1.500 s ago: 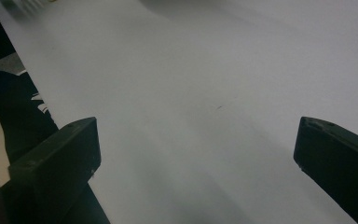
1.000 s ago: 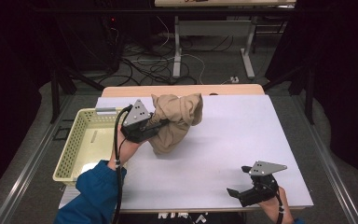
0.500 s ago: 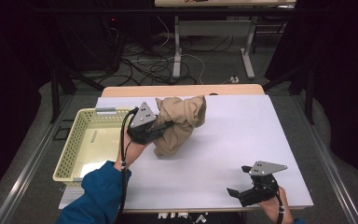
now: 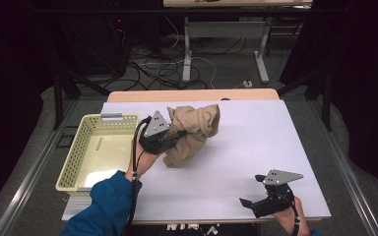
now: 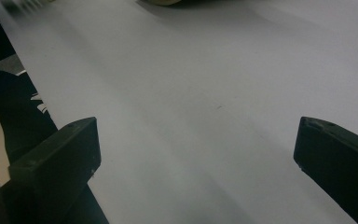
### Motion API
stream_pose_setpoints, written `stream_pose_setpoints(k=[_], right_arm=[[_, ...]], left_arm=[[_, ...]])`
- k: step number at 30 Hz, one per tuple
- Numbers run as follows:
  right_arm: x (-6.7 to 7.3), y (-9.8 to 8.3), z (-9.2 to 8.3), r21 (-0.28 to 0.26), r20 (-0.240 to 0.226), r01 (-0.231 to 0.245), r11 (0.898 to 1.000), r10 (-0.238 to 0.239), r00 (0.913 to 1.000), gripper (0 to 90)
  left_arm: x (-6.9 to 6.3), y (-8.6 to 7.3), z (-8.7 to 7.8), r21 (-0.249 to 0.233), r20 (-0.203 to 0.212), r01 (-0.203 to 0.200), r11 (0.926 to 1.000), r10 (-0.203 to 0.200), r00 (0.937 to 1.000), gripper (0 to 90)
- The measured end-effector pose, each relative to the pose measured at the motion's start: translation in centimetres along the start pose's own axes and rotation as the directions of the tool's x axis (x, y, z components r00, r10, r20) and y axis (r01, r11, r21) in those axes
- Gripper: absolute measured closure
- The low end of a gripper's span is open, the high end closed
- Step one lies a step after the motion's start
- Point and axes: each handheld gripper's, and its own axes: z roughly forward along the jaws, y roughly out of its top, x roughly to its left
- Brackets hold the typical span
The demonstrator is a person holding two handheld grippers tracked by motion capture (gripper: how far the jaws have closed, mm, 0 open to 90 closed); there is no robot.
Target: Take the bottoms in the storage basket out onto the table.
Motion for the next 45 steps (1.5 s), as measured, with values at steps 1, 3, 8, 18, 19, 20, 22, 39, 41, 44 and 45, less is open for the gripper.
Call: stream_pose_setpoints(k=[1,3,8,18,19,20,22,39,41,44,45], right_arm=[[0.0,0.0,0.0,0.0,0.0,0.0,1.0,0.0,1.0,0.3],[0.0,0.0,0.0,-0.001,-0.001,0.001,1.0,-0.001,1.0,0.3],[0.0,0.0,-0.1,0.006,-0.001,0.002,1.0,-0.002,1.0,0.3],[0.0,0.1,-0.1,0.009,0.005,0.007,1.0,-0.007,1.0,0.3],[0.0,0.0,-0.1,0.009,0.005,0.001,1.0,-0.001,1.0,0.3],[0.0,0.1,-0.1,0.008,0.005,0.001,1.0,-0.001,1.0,0.3],[0.0,0.1,-0.1,0.009,0.008,0.0,1.0,0.0,1.0,0.3],[0.1,0.1,0.0,0.007,0.006,-0.004,1.0,0.003,1.0,0.3],[0.1,0.1,0.0,0.013,0.001,-0.01,1.0,0.01,1.0,0.3],[0.0,0.1,-0.1,0.023,0.002,-0.004,1.0,0.004,1.0,0.3],[0.0,0.1,0.0,0.009,0.001,-0.005,1.0,0.005,1.0,0.3]], left_arm=[[0.0,-0.1,0.1,-0.003,-0.002,0.003,1.0,-0.003,1.0,71.5],[0.0,-0.2,0.2,0.003,0.0,0.004,1.0,-0.004,1.0,71.5],[-0.2,-0.4,0.6,0.006,0.001,0.007,1.0,-0.007,1.0,71.5],[-0.1,-0.8,1.1,0.016,-0.002,0.012,0.9998,-0.012,0.9999,71.4],[-0.1,-0.8,1.1,0.022,0.002,0.014,0.9997,-0.014,0.9999,71.4],[-0.2,-0.9,1.2,0.02,0.0,0.014,0.9997,-0.014,0.9999,71.4],[-0.2,-0.9,1.4,0.025,0.003,0.016,0.9996,-0.016,0.9999,71.4],[-0.5,-1.4,2.3,0.054,-0.007,0.028,0.9982,-0.028,0.9996,71.3],[-0.5,-1.5,2.5,0.058,-0.009,0.028,0.9979,-0.027,0.9996,71.3],[-0.6,-1.7,2.6,0.068,-0.012,0.023,0.9974,-0.023,0.9997,71.3],[-0.6,-1.7,2.7,0.07,-0.013,0.025,0.9972,-0.025,0.9996,71.3]])
